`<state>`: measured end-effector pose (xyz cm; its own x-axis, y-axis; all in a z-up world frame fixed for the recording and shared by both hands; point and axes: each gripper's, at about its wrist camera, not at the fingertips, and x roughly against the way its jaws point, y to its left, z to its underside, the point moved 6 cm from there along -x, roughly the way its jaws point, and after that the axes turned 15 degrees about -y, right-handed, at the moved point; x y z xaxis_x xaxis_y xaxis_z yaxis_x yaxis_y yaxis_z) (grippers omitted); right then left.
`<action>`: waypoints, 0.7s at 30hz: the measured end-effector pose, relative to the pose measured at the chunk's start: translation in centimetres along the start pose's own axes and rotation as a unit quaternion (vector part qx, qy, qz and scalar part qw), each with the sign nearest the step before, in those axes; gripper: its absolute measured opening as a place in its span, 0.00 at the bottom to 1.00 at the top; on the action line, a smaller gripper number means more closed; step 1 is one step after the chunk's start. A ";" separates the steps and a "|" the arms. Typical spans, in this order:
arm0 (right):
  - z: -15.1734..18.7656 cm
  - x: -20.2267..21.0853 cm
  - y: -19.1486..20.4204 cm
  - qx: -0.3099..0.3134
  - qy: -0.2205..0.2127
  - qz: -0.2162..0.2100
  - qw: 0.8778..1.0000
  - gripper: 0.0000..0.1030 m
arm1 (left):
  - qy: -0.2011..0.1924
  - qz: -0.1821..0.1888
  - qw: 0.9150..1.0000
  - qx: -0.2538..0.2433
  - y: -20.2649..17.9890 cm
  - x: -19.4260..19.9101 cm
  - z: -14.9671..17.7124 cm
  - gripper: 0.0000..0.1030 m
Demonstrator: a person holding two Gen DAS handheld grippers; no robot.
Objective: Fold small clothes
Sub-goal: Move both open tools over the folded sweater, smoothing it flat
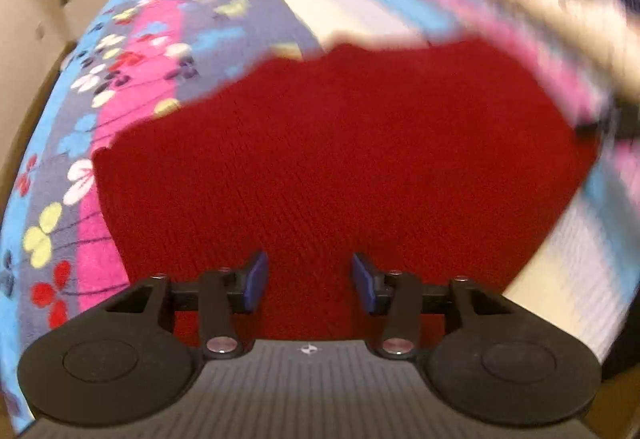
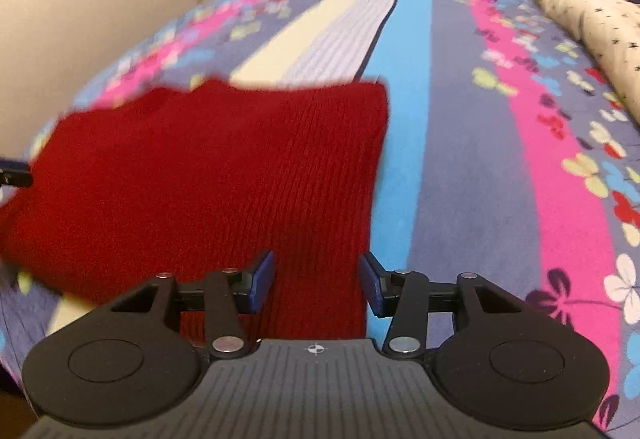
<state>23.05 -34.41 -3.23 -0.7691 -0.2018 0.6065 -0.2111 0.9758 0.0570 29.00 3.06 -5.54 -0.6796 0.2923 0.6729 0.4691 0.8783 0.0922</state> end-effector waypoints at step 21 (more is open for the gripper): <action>-1.8 1.3 2.6 0.029 -0.059 0.001 0.998 0.50 | -0.051 -0.063 0.992 0.097 4.7 3.2 -1.0 0.57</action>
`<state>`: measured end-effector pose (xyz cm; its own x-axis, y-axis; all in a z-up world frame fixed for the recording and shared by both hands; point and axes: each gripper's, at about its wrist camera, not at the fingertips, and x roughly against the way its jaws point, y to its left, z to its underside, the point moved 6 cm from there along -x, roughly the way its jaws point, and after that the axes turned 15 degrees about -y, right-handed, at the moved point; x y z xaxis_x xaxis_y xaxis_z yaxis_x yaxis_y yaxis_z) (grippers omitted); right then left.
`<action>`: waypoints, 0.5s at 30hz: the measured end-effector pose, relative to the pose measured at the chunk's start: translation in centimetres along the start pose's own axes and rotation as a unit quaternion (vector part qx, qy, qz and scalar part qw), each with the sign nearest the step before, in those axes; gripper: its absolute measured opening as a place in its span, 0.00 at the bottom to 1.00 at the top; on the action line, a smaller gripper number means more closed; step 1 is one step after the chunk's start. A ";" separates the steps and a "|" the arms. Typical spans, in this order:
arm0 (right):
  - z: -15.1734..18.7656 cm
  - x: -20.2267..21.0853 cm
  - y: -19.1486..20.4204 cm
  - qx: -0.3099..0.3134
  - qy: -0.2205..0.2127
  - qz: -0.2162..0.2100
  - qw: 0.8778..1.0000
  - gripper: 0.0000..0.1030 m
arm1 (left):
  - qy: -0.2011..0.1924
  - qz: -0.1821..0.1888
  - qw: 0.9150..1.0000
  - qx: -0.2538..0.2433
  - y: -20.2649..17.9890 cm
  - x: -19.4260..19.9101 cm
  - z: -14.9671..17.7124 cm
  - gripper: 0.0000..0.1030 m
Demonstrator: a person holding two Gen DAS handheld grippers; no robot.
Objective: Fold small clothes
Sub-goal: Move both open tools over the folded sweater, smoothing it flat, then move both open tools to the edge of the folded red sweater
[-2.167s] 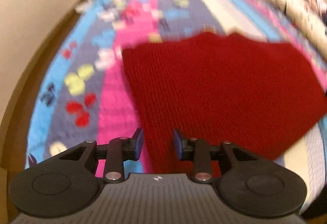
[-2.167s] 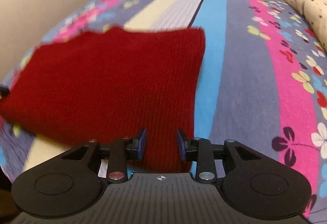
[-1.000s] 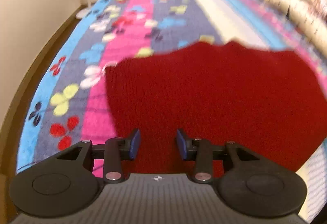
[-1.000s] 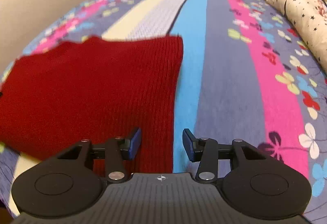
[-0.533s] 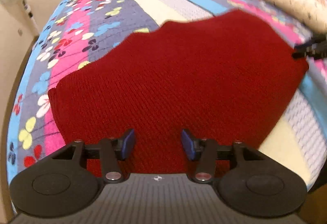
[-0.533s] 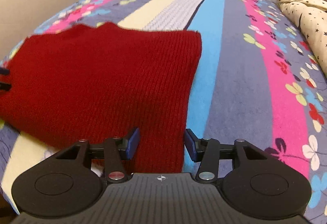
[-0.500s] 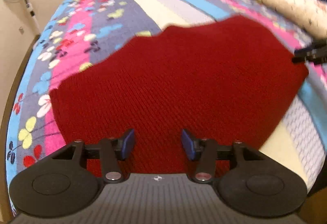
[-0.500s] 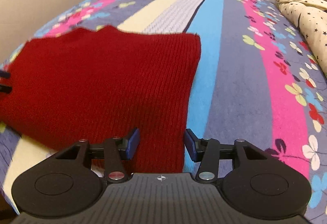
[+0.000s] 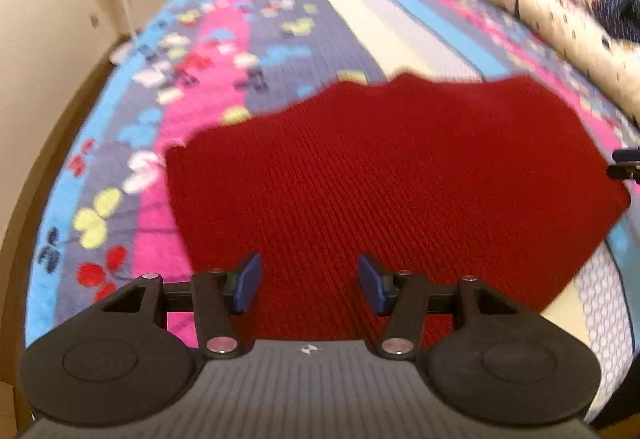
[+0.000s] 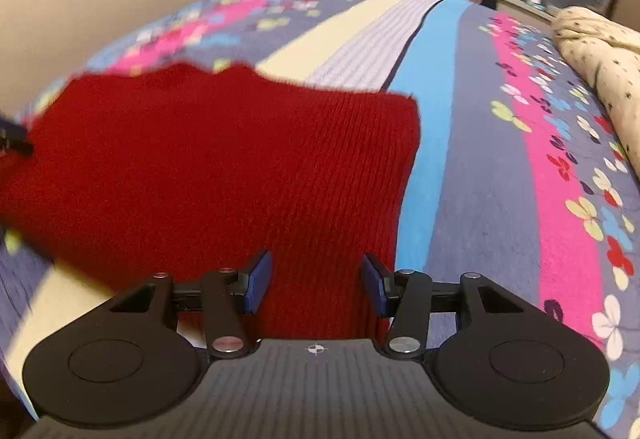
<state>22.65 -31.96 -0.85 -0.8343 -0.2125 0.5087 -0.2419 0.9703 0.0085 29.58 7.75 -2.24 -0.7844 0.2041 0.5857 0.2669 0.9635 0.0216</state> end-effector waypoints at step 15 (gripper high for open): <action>-4.9 3.0 6.2 -0.023 -0.122 -0.017 0.992 0.62 | -0.134 -0.090 0.986 0.040 4.4 9.8 -3.3 0.88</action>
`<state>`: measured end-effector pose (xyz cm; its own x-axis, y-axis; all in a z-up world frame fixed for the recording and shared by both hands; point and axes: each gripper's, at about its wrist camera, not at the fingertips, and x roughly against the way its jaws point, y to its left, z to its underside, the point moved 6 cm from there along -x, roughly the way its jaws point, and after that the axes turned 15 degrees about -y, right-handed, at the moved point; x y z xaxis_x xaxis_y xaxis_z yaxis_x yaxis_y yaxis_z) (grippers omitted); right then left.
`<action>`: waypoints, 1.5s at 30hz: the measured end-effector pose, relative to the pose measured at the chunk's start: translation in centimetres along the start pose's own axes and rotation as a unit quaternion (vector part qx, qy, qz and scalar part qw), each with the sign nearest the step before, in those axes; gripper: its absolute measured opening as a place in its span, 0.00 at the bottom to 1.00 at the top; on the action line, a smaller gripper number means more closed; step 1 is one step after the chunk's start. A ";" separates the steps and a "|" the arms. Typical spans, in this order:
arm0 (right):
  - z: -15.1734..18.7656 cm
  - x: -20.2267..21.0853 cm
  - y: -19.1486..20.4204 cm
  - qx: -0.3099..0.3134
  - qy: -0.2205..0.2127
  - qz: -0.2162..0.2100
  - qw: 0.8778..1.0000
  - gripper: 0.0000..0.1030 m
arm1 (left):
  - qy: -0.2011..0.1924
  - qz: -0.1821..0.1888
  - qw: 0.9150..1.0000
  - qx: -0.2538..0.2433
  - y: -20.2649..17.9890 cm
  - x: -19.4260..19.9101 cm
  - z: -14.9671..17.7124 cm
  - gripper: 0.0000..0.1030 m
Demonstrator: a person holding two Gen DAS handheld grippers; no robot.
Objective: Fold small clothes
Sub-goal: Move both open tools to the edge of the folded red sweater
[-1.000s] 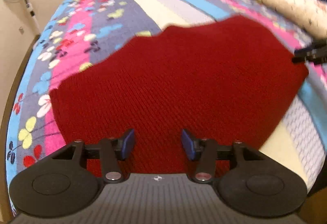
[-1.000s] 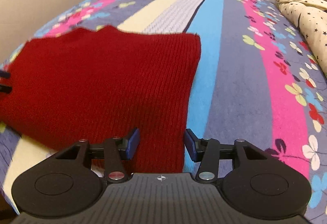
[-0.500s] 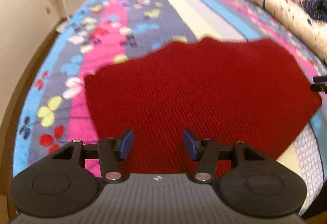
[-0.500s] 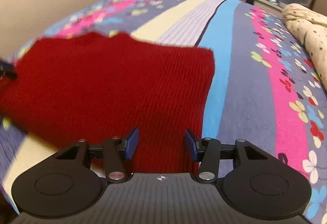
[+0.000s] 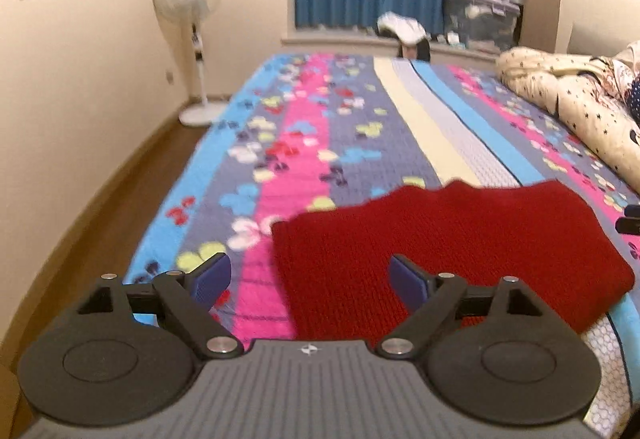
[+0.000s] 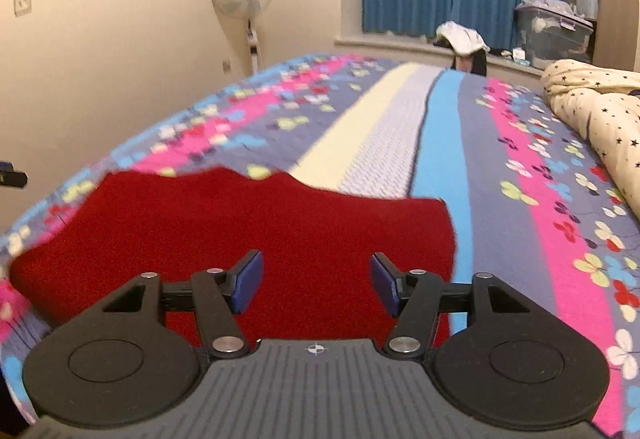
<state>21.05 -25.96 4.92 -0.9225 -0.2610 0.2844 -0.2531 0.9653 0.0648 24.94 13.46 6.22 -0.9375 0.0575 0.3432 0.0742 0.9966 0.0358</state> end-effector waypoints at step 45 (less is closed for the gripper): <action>1.3 -4.2 7.9 0.021 -0.004 -0.050 0.999 0.24 | 0.042 -0.074 0.996 0.020 2.0 -4.6 1.7 0.99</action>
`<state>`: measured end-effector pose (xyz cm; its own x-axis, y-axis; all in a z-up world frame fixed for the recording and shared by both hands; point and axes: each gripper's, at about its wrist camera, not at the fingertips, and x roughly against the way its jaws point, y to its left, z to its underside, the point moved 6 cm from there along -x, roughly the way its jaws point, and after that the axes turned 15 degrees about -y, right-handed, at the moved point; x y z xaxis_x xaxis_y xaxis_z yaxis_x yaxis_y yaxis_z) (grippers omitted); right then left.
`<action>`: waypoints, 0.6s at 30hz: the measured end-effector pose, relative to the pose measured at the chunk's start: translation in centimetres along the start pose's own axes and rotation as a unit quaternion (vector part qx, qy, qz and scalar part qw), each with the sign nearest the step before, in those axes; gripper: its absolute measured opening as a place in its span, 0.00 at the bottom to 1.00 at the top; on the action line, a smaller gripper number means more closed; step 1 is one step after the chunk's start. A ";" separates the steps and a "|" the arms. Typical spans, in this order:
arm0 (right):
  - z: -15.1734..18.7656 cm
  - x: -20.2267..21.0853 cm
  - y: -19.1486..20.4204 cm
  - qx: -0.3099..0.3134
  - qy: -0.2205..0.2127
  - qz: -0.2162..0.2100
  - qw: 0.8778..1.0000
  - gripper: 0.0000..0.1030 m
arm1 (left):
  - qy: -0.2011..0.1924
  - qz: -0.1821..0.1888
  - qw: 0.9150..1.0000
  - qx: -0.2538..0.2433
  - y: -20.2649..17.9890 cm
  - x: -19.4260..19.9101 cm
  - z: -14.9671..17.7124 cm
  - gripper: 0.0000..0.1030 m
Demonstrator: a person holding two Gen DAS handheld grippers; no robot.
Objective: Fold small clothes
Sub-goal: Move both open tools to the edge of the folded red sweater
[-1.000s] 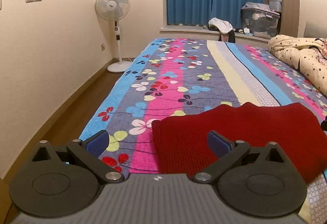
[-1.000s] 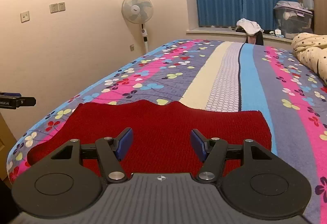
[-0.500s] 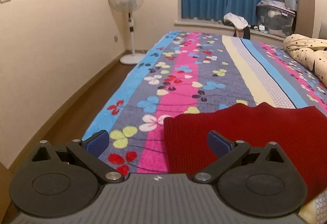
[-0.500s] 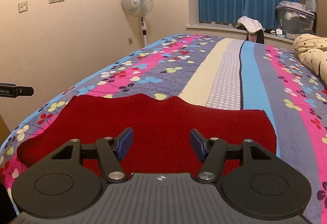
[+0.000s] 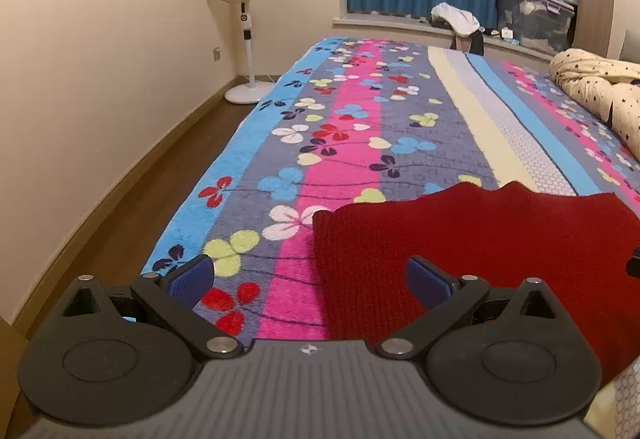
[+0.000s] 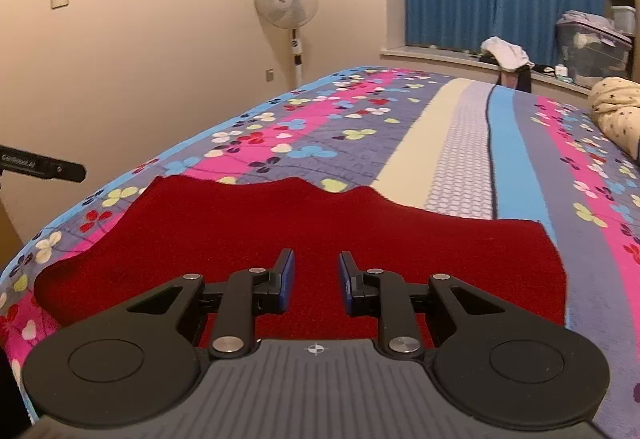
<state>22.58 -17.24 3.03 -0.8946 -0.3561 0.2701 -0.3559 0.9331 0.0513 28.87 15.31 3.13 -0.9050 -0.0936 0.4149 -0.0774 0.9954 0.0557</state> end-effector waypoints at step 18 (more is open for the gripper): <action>0.4 -1.2 3.2 0.028 -0.009 -0.034 0.999 0.14 | 0.014 -0.023 1.000 0.011 2.0 -0.5 0.3 0.99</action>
<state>22.44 -13.87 2.50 -0.8721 -0.4207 0.2498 -0.4310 0.9022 0.0149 29.05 17.37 2.74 -0.8886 -0.1392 0.4371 -0.1275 0.9902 0.0562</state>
